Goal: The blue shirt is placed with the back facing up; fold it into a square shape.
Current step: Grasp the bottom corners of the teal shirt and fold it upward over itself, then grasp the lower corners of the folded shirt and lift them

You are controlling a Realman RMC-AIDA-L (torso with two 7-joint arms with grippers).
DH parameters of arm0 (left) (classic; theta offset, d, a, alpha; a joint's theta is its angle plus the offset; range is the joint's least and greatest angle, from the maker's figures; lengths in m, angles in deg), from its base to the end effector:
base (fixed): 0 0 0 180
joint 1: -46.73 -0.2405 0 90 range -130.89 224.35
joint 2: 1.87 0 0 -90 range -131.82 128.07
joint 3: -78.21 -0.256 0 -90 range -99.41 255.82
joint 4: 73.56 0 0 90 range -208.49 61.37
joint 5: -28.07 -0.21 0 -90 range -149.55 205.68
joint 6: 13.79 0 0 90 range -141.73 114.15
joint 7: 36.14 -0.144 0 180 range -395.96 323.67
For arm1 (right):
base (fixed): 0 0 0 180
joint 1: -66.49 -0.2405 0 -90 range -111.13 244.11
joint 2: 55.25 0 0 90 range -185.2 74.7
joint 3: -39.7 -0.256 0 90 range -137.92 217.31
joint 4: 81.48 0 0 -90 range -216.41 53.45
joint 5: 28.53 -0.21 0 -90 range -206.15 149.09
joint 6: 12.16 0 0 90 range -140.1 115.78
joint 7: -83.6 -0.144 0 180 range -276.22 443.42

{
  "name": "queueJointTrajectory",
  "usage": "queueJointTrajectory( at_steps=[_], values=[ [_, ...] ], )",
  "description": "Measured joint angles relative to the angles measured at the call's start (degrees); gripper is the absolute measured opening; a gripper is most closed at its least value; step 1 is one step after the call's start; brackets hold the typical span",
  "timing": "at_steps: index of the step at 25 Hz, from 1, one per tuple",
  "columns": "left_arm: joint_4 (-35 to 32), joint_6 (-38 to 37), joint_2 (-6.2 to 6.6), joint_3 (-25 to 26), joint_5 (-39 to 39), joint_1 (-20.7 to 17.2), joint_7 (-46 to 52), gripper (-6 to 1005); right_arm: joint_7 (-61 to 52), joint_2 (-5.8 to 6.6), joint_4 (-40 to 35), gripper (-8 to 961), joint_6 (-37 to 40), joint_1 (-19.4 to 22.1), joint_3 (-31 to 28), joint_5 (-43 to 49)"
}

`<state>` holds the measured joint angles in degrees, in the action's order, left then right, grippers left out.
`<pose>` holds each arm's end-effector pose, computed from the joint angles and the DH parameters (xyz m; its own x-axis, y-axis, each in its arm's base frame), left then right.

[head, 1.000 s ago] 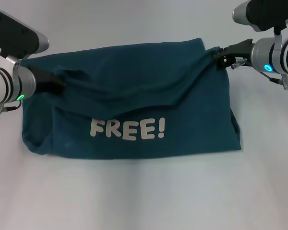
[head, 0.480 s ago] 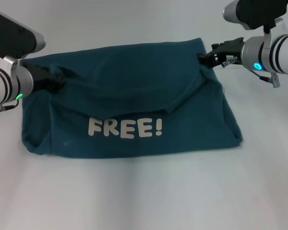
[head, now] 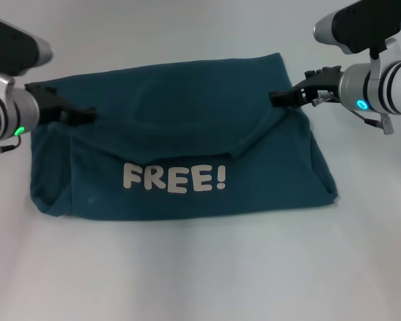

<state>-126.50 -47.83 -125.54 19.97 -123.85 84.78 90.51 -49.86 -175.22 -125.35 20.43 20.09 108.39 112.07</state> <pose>-0.2439 0.4538 0.0266 0.8470 0.4722 0.2441 0.4420 -0.3705 -0.8169 0.1893 0.4765 -0.0085 0.8303 -0.4615 -0.3124 -0.5276 -0.4704 -0.7074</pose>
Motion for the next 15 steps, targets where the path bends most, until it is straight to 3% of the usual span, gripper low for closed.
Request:
queueJointTrajectory(
  at_steps=[3, 6, 9, 12, 15],
  values=[
    [-3.9, -3.1, -0.24, 1.3, 1.3, -1.5, 0.7, 776, -0.1, 0.0, -0.5, 824, 0.9, 0.5, 0.0, 0.0],
    [-8.8, -10.9, -0.18, 3.8, 2.4, -3.2, 3.2, 849, -0.1, 0.08, -2.1, 921, 3.7, 1.0, -0.2, 0.1],
    [-15.0, -21.1, -0.12, 6.2, 2.2, -5.3, 7.7, 926, -0.2, 0.1, -5.3, 923, 7.4, 2.1, -0.4, 0.3],
    [-19.6, -30.6, 0.33, 6.8, 1.5, -7.1, 12.8, 925, -0.7, 0.08, -8.9, 924, 10.8, 3.5, -0.4, 0.6],
    [-20.3, -38.1, 1.69, 7.0, 0.3, -7.1, 16.5, 924, -2.2, 0.11, -12.1, 924, 13.3, 4.6, -0.4, 1.8]
  ],
)
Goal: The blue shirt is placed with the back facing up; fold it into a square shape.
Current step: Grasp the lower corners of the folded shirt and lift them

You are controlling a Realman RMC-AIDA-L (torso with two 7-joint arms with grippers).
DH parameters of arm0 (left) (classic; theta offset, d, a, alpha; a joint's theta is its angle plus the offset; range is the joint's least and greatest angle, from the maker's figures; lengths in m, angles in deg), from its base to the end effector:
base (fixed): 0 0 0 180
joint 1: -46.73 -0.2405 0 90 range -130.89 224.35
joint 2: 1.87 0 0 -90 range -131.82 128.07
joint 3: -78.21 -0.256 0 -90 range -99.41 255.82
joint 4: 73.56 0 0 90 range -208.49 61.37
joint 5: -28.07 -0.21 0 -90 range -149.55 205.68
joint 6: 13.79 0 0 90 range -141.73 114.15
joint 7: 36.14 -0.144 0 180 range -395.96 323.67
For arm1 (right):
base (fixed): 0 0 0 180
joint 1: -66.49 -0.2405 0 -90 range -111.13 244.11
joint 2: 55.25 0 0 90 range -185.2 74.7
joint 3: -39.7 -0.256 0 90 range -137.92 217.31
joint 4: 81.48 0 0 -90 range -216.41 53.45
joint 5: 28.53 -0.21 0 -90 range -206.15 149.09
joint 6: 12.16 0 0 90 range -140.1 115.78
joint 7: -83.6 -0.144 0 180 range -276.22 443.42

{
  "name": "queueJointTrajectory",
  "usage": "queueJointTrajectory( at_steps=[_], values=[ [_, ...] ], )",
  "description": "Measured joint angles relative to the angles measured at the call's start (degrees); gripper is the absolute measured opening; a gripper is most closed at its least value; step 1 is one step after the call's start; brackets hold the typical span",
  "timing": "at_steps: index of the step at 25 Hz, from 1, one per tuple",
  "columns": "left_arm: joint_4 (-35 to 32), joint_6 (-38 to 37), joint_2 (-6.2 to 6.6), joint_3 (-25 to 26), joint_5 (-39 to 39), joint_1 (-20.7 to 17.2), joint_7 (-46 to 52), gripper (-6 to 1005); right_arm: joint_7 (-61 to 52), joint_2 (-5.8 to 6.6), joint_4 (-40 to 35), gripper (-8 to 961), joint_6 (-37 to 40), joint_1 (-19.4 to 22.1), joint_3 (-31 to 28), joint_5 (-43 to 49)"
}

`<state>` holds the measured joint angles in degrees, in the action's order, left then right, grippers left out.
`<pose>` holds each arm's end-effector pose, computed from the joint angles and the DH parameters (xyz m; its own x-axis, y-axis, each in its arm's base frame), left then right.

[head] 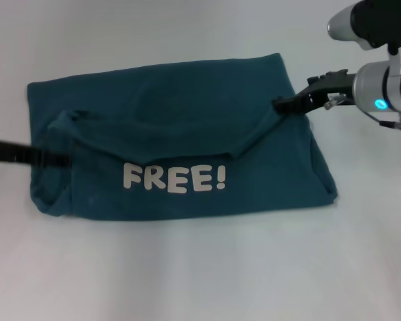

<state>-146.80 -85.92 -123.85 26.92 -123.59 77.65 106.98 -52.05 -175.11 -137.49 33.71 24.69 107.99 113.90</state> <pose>-0.2553 0.3901 0.0725 0.5696 0.7534 0.3286 0.7499 -0.3126 -0.5831 0.1824 0.4579 0.0099 0.8289 -0.4854 -0.2779 -0.5320 -0.5306 -0.6599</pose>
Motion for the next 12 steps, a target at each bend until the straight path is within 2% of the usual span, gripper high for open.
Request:
queueJointTrajectory(
  at_steps=[3, 7, 12],
  values=[
    [2.4, -3.2, 1.16, 0.0, -1.0, 0.7, 0.5, 924, -1.1, -0.11, -1.8, 923, 1.3, 0.6, 0.3, 1.3],
    [6.2, -2.0, 1.51, 0.0, -1.0, 1.5, -0.7, 921, -1.2, -0.21, -1.8, 923, 2.3, 0.5, 0.6, 2.1],
    [12.5, 0.2, 2.69, 0.1, -1.5, 3.8, -0.3, 918, -1.5, -0.33, -1.5, 922, 2.7, 0.5, 1.5, 2.3]
  ],
)
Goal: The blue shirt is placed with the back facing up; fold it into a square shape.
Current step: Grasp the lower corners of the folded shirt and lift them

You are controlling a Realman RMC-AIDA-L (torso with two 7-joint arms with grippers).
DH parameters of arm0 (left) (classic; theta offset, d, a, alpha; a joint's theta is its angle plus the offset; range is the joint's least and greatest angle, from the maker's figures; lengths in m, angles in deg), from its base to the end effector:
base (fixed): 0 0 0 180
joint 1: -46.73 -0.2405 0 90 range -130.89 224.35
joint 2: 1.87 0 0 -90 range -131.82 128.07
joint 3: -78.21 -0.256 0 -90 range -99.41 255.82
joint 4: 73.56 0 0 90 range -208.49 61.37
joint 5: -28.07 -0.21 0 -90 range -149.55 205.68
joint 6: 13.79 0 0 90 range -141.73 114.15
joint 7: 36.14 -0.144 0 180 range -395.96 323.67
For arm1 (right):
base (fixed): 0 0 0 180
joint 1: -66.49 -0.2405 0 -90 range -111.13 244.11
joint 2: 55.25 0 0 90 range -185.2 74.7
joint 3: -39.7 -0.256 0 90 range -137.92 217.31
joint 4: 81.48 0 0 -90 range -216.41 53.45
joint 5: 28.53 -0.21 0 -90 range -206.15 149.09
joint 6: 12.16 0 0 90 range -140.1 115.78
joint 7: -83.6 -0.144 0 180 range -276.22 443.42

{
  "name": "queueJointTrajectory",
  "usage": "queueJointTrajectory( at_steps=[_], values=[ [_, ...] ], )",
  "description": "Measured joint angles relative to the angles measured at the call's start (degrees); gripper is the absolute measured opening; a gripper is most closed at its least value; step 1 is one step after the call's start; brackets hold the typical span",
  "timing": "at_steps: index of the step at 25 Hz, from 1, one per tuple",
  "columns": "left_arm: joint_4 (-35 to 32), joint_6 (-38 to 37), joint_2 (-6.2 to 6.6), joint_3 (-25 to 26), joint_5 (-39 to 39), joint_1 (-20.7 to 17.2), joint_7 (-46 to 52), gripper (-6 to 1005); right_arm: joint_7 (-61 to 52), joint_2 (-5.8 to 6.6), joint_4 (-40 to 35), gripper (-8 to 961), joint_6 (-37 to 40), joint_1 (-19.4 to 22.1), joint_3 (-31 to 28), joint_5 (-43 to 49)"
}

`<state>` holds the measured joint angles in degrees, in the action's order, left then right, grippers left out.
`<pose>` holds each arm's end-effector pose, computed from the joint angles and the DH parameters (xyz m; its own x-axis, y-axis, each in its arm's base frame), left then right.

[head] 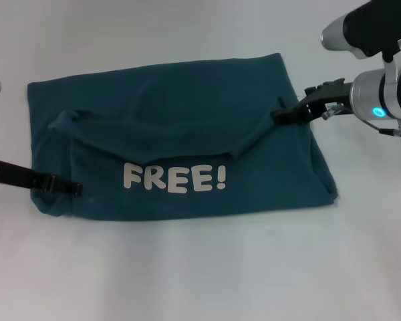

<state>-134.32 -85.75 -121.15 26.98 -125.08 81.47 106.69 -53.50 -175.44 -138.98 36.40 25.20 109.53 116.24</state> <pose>-0.2763 0.3929 0.0490 0.5034 0.8325 0.2313 0.7765 -0.3185 -0.5437 0.1821 0.4510 0.0040 0.8351 -0.5014 -0.2262 -0.5115 -0.5564 -0.6549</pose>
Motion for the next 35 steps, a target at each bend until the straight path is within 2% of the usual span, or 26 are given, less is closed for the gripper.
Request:
queueJointTrajectory(
  at_steps=[7, 15, 21, 24, 35],
  values=[
    [0.0, 2.1, 0.28, 0.6, -2.3, -0.5, 2.7, 912, -0.9, 0.08, 0.0, 921, 0.2, 0.2, 0.5, 0.2],
    [0.6, 0.4, 0.33, 1.6, -2.9, -0.6, 3.4, 906, -1.2, 0.03, -0.3, 920, 0.4, -0.2, 0.8, 0.3],
    [-0.2, -3.5, 0.84, 6.8, -1.8, 0.1, 2.4, 901, -1.3, 0.04, -0.4, 920, 0.4, -0.1, 1.1, 0.3],
    [1.0, -4.3, 1.67, 8.0, -1.0, 0.4, 2.1, 899, -1.3, 0.04, -0.3, 919, 0.2, 0.1, 1.5, 0.3],
    [5.6, -3.0, 1.88, 8.2, -0.9, 1.3, 1.3, 891, -1.7, 0.04, -0.4, 918, 0.2, 0.2, 2.8, 0.3]
  ],
)
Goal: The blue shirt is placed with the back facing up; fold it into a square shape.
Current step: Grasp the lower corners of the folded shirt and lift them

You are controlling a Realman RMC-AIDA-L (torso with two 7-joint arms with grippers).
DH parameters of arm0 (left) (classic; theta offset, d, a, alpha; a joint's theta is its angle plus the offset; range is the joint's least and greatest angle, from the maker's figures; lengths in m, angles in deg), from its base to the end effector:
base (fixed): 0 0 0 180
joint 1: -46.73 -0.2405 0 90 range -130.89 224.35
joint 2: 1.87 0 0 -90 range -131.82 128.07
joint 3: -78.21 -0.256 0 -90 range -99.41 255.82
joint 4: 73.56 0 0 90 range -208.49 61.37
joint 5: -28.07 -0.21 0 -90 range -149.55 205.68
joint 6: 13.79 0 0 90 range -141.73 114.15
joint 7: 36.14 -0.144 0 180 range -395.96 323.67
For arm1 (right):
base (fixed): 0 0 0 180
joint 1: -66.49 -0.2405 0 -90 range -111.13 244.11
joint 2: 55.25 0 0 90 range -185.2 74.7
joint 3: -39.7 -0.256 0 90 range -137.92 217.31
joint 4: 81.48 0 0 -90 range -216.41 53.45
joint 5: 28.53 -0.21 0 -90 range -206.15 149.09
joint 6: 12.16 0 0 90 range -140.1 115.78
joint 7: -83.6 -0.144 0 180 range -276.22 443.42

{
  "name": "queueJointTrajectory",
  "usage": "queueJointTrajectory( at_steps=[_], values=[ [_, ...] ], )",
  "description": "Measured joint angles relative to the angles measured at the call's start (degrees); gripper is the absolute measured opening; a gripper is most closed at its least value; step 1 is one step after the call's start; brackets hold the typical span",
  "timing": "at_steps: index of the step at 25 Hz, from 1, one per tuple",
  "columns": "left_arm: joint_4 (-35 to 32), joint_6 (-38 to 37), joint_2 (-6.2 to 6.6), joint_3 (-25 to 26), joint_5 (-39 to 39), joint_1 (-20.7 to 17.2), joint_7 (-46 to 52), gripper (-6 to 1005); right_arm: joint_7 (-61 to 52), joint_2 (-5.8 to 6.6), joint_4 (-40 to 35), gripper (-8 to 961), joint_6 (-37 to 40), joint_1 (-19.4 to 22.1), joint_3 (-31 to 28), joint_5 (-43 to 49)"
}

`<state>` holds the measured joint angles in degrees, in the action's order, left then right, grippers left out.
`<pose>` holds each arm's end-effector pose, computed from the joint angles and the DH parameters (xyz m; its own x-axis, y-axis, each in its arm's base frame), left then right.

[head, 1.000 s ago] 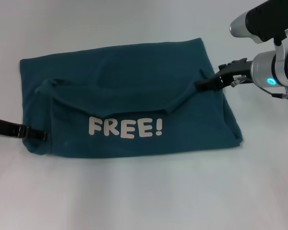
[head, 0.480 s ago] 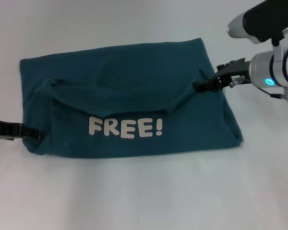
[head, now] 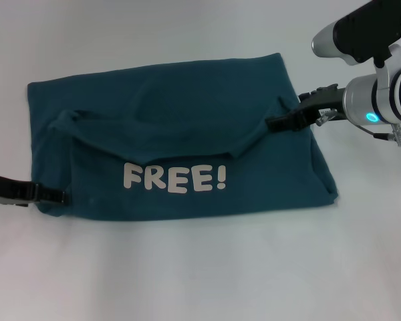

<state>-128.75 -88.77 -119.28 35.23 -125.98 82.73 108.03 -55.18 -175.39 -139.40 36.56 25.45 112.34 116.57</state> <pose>-0.3005 0.3843 0.0591 0.3536 0.8919 0.2821 0.8610 -0.1924 -0.4708 0.1786 0.4474 -0.0037 0.8404 -0.5029 -0.2021 -0.4994 -0.5737 -0.6492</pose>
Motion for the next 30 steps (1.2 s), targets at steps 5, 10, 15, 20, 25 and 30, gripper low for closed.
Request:
queueJointTrajectory(
  at_steps=[5, 10, 15, 20, 25, 30],
  values=[
    [1.3, 0.1, 0.1, 0.3, 0.1, 0.5, -0.3, 887, -0.2, 0.0, 0.0, 918, 0.0, 0.0, 0.7, 0.0],
    [3.8, 1.3, 0.21, 0.7, 0.1, 1.4, -0.9, 883, -0.3, 0.0, 0.0, 917, 0.0, 0.0, 1.0, 0.0],
    [5.5, 4.0, 0.17, 0.2, -0.3, 1.9, -0.9, 879, -0.3, 0.0, 0.0, 916, 0.1, 0.2, 1.2, 0.0],
    [6.3, 5.0, 0.08, -0.7, -0.6, 2.3, -2.4, 875, -0.9, 0.04, -0.1, 916, 0.3, 0.4, 1.3, 0.0],
    [6.3, 5.2, -0.19, -1.2, -1.0, 2.2, -2.8, 827, -1.0, 0.11, -0.1, 915, 0.3, 0.6, 1.2, 0.0],
    [5.9, 5.7, -0.49, -1.3, -1.2, 1.9, -2.9, 714, -1.1, 0.23, -0.2, 913, 0.9, 0.7, 0.9, 0.1]
  ],
)
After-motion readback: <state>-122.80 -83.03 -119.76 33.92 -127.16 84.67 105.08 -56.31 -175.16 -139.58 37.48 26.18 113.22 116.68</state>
